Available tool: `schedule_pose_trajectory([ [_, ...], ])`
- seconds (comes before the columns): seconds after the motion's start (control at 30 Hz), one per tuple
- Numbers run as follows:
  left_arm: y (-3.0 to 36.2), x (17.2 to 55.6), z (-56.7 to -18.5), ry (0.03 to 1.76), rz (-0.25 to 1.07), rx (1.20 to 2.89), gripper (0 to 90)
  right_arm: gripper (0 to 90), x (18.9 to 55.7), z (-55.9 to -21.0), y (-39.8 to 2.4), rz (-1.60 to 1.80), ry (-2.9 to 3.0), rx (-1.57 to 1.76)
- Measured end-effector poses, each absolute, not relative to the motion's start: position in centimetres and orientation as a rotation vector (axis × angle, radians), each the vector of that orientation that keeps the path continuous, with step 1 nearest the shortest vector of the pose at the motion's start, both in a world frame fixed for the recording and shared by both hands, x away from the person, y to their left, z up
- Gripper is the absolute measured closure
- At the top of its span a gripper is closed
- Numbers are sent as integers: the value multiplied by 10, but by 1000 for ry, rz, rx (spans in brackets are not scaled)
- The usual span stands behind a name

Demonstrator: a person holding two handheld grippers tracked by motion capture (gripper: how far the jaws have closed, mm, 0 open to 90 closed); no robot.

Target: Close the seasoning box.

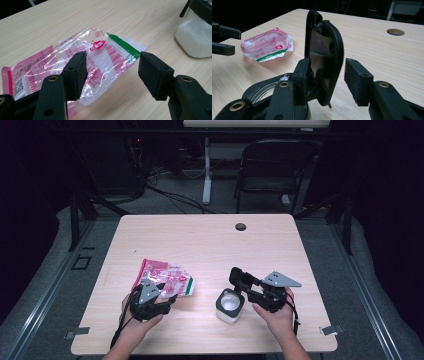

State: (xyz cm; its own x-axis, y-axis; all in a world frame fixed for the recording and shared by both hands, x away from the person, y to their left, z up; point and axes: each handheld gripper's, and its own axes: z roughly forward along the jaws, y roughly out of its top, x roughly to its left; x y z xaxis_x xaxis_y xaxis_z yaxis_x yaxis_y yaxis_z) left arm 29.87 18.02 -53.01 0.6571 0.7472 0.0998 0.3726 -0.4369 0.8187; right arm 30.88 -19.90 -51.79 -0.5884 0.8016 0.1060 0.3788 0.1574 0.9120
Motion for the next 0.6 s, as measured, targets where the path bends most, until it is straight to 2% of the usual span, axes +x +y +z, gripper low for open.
schedule_pose_trajectory([
  [0.6,183,298,-530,877,584,2056,400,719,307,-514,-195,1352,2070,1032],
])
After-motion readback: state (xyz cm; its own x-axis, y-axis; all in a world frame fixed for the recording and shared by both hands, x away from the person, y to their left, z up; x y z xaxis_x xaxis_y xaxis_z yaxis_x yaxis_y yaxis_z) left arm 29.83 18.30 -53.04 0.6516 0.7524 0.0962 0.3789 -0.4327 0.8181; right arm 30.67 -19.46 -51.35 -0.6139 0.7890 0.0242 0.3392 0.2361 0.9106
